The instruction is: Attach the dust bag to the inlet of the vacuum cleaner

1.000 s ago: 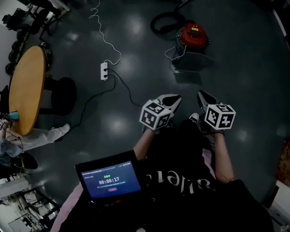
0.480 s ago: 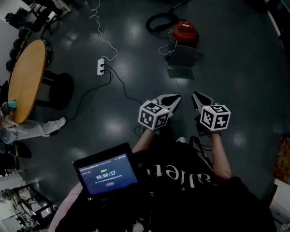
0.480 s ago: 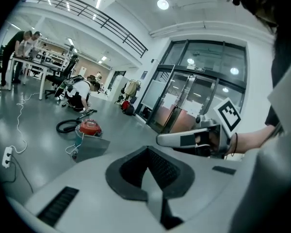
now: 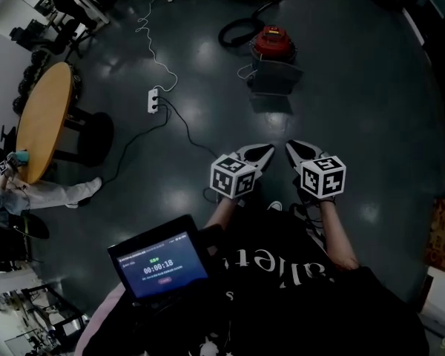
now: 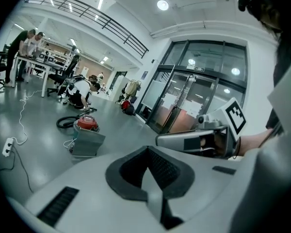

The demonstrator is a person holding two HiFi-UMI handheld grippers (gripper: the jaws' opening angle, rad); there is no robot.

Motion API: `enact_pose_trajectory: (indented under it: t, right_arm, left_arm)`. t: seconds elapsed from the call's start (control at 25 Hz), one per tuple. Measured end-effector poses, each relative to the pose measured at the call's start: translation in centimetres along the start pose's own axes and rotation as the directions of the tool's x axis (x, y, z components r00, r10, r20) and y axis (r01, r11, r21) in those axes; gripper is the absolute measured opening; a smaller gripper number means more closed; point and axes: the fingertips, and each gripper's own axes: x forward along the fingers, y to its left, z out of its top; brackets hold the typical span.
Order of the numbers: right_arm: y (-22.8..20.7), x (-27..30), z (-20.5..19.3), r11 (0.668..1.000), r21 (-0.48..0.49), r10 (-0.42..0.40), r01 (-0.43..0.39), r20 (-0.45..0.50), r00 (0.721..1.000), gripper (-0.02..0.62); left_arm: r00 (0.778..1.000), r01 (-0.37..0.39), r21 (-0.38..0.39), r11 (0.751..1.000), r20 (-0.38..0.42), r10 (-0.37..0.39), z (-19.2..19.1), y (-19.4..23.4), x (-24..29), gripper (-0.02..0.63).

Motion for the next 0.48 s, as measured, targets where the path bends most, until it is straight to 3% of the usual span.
enact_pose_trajectory:
  t: [0.48]
  right_arm:
    - [-2.2, -2.2, -0.3, 0.999, -0.034, -0.007, 0.008, 0.028, 1.000, 0.038]
  left_arm:
    - [1.000, 0.022, 0.039, 0.999, 0.012, -0.023, 0.0, -2.3, 2.6, 0.005]
